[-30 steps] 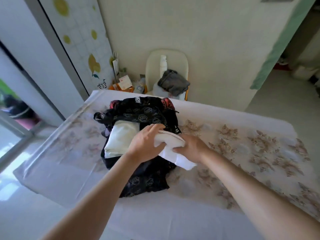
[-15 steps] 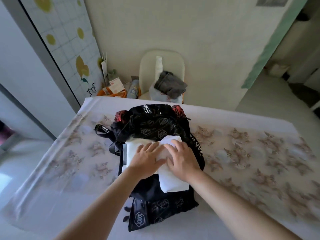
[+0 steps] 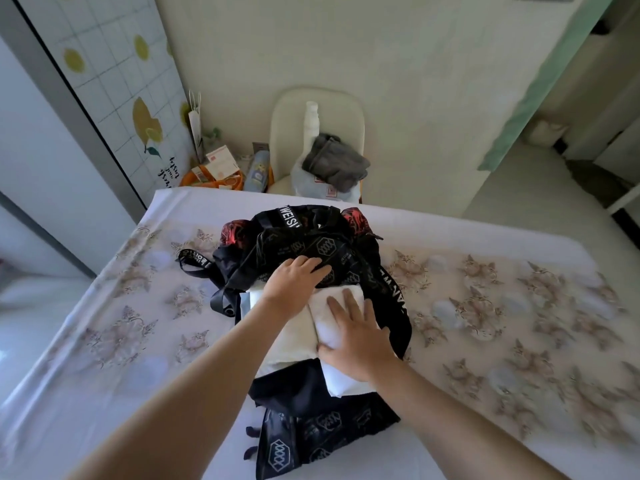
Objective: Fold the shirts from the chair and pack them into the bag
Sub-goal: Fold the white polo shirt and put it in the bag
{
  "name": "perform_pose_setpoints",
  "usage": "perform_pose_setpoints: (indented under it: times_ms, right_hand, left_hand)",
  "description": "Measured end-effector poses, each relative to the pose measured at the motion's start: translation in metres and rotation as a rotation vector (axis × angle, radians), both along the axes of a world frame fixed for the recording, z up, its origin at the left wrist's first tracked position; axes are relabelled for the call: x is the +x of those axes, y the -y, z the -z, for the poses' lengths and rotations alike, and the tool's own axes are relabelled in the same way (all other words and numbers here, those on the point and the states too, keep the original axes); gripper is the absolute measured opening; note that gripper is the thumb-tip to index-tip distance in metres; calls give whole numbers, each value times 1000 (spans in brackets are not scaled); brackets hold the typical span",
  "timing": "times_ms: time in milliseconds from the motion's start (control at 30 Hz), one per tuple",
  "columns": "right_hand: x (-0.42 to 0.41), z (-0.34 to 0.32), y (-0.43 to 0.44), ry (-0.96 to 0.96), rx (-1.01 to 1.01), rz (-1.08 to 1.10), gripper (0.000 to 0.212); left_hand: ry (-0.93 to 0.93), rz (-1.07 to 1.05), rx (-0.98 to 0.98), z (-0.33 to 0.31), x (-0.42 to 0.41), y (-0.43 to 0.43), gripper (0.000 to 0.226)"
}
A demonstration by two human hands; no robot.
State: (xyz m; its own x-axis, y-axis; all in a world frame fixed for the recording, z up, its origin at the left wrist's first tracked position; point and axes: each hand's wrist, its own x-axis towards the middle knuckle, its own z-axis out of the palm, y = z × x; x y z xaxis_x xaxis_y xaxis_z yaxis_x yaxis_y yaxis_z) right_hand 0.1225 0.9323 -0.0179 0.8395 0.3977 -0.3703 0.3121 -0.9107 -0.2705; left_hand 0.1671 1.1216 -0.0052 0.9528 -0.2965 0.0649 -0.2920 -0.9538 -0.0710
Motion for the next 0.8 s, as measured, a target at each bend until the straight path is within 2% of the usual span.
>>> perform_pose_setpoints:
  times_ms: [67,167,200,300,433,533,633,700,800]
  right_hand:
    - [-3,3,1,76,-14,2,93]
    - [-1,6,-1,178,-23,10,88]
    - [4,6,-3,185,-14,27,84]
    - [26,2,-14,238,90,105,69]
    - [41,7,-27,300,187,89,56]
    - [39,17,-23,223,112,20,62]
    - [39,11,-12,172,51,-71,71]
    - [31,2,1,271,52,-173,80]
    - [11,5,27,296,56,-304,88]
  left_hand:
    - [48,-31,-95,-1,9,-3,47]
    - [189,-115,-300,-18,22,-4,10]
    - [226,-137,-365,-26,26,-4,7]
    - [265,-158,-472,-36,32,-5,16]
    - [271,-153,-484,-30,18,-3,14]
    - [132,-139,-486,-21,4,1,29]
    - [19,-156,-373,-9,-22,2,57]
    - [54,-156,-316,-5,-45,2,68]
    - [155,-128,-258,-1,-72,6,61]
